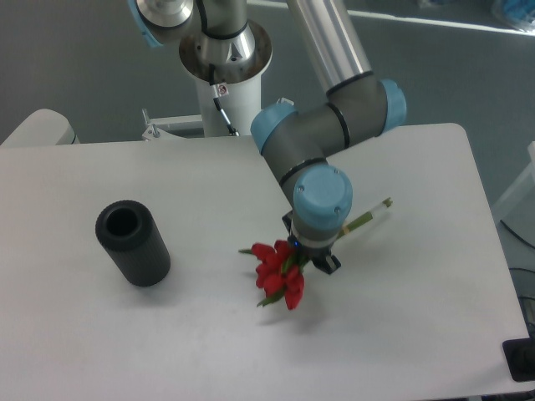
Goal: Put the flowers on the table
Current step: 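Lower the held red tulips onto the table beside the black vase, then open the gripper to release the tulip stems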
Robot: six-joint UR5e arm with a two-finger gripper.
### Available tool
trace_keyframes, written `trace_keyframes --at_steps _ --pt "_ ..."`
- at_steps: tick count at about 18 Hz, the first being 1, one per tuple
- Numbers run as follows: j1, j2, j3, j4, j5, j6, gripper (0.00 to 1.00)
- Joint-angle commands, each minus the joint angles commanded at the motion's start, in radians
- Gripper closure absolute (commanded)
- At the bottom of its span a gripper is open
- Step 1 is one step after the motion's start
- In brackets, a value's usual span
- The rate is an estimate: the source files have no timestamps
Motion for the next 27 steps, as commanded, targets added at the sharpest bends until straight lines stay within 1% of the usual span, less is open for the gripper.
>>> trace_keyframes --at_steps 2,5,7,9,10,11,12,13,14,15,18,21,24,25,27 --pt "0.005 0.015 -0.031 0.000 0.000 0.020 0.89" --pt "0.038 0.034 -0.089 0.002 -0.002 0.159 0.88" --pt "0.061 0.069 -0.124 0.002 -0.005 0.205 0.86" --pt "0.060 0.078 -0.137 0.002 -0.006 0.230 0.83" --pt "0.058 0.084 -0.135 0.002 -0.006 0.235 0.75" --pt "0.057 0.086 -0.134 0.002 -0.008 0.235 0.61" --pt "0.054 0.086 -0.132 0.002 -0.008 0.235 0.42" --pt "0.052 0.086 -0.132 0.002 -0.009 0.232 0.03" --pt "0.052 0.086 -0.132 0.002 -0.009 0.232 0.00" --pt "0.052 0.088 -0.131 0.005 -0.009 0.232 0.00" --pt "0.052 0.088 -0.127 0.037 -0.009 0.235 0.00" --pt "0.058 0.088 -0.112 0.038 -0.006 0.239 0.00" --pt "0.057 0.084 -0.075 0.037 -0.005 0.239 0.00" --pt "0.058 0.080 -0.053 0.037 -0.005 0.244 0.00" --pt "0.057 0.074 -0.023 0.035 -0.009 0.273 0.00"
